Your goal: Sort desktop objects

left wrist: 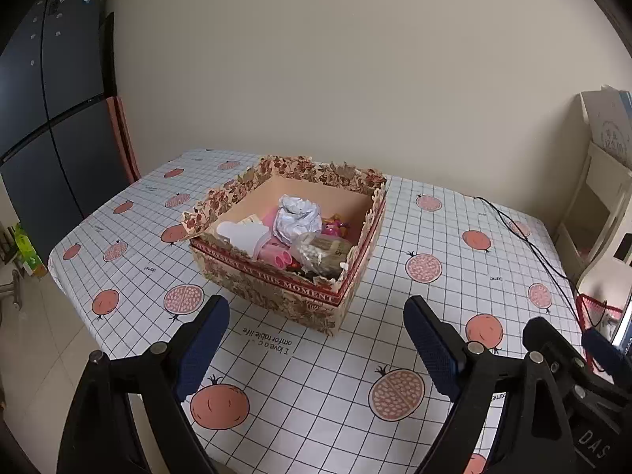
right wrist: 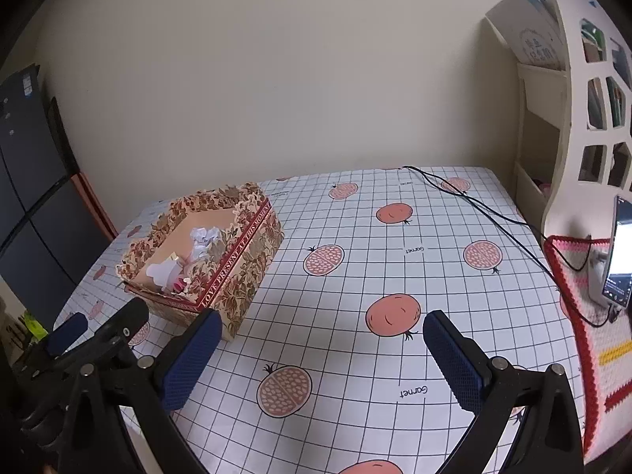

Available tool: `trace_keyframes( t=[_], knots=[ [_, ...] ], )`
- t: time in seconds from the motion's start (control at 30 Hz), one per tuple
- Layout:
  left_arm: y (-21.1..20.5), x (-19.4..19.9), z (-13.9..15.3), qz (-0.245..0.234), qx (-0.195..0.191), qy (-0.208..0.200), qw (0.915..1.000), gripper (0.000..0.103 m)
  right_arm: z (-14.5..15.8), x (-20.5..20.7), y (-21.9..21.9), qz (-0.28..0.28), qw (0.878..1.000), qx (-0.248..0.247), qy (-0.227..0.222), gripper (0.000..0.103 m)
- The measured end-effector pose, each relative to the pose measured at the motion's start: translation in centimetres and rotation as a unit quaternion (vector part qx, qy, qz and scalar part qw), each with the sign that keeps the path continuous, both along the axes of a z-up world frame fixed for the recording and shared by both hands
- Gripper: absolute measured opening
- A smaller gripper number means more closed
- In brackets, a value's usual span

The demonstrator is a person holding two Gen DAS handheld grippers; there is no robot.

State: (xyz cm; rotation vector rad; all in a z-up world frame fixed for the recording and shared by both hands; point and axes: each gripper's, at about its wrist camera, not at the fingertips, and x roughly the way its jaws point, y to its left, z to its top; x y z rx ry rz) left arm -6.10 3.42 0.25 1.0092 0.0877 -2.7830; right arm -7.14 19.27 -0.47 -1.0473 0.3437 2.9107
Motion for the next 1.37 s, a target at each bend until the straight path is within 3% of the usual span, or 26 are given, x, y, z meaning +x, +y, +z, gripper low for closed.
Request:
trace_keyframes(
  t=[0.47,1.37],
  knots=[
    [-0.7,-0.2,-1.5,-0.010,0.021,-0.013,0.9996,0.090,-0.4,-0.3,-0.7,-0.003,1.000,0.017,0.006,0.103],
    [-1.5,-0.2,-1.8,0.006,0.023,-0.010,0.9997,0.090,-0.1,-0.4,-1.9,-0.008,0.998,0.050,0.024,0.103]
  ],
)
